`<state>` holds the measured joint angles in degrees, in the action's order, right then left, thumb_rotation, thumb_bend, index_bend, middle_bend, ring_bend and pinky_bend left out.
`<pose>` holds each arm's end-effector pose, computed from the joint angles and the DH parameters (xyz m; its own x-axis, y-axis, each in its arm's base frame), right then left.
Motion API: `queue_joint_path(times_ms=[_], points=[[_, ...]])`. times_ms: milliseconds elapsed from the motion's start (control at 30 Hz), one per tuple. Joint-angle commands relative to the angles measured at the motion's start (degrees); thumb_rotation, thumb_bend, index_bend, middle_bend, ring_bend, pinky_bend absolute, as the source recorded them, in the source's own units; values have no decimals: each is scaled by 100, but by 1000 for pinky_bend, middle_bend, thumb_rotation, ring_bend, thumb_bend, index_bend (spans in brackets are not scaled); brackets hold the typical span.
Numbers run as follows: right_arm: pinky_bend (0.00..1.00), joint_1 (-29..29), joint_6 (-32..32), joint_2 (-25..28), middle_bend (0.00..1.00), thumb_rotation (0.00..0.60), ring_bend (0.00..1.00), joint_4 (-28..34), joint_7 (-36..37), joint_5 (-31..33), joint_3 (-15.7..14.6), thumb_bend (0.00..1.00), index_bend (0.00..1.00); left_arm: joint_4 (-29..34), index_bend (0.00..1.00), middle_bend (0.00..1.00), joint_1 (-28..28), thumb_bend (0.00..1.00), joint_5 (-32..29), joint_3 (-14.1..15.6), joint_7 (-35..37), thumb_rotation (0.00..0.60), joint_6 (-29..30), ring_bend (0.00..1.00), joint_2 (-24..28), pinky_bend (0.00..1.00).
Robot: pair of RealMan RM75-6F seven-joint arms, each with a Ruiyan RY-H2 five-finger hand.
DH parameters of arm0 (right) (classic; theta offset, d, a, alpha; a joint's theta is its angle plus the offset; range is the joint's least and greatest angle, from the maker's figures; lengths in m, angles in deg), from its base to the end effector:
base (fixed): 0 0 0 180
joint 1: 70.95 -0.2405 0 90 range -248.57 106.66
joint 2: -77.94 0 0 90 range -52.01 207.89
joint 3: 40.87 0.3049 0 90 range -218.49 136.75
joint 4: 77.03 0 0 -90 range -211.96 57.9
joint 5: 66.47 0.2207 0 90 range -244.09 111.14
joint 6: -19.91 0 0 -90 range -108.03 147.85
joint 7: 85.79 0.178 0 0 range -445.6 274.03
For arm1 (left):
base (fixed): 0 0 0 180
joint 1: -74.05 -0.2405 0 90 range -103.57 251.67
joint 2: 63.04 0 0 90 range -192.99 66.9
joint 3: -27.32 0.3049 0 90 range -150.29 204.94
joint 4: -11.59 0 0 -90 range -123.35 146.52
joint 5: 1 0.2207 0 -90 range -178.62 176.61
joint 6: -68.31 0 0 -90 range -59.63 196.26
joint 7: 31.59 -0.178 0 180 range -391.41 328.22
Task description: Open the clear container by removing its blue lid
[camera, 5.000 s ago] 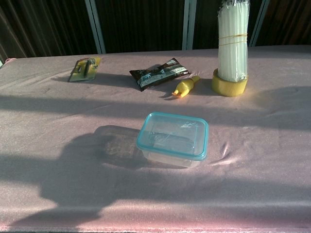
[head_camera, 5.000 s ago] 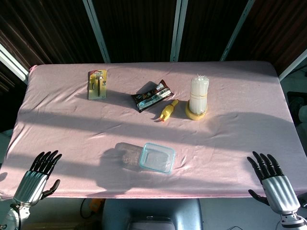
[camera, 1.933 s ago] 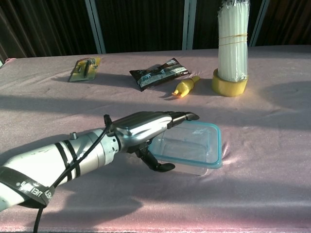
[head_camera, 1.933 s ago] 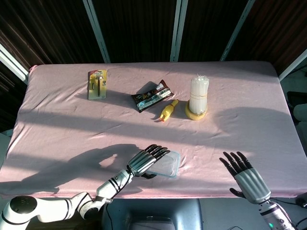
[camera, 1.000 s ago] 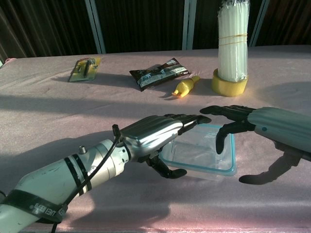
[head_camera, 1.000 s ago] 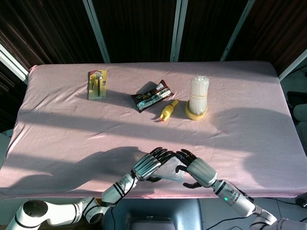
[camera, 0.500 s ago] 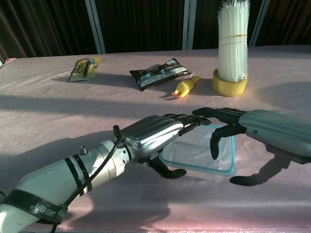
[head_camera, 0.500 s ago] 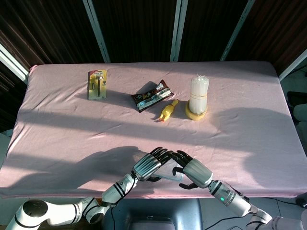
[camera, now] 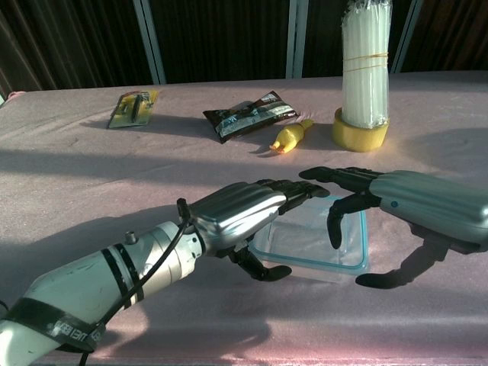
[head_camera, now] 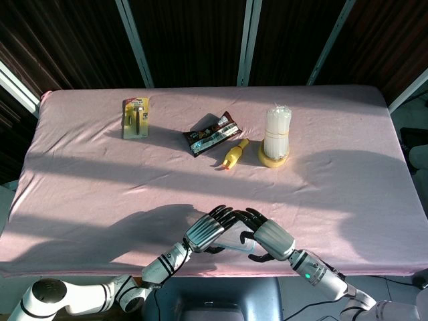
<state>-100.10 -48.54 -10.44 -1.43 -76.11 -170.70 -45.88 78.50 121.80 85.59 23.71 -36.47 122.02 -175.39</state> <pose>-0.2356 -0.2857 -0.0500 0.3869 -0.3224 0.8640 -0.7606 -0.6413 0.1013 -0.0810 0.3295 -0.1925 0.4364 0.3335 0.8357 0.6976 -0.7120 -0.0801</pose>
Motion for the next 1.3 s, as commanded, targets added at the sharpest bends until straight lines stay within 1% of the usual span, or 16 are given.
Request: queue_joint_path(times_ms=[33,933,1300], points=[[0,-8,-16,-8,74,600,0,7,-7,18,-4,344,608,1,0,389,-4,294,0,7,1,600,-5,515,4,480],[0,-116,-62,48,74,600,0,128,-170,243,45,344,611,-4,0,389,-20,295,108,134,10,600,-37,533,26,495],[0,-111,-350,46,90,600,0,111,-220,210,146,344,588,64,0,388,-36,297,155,176,18,600,-26,534,83,496]])
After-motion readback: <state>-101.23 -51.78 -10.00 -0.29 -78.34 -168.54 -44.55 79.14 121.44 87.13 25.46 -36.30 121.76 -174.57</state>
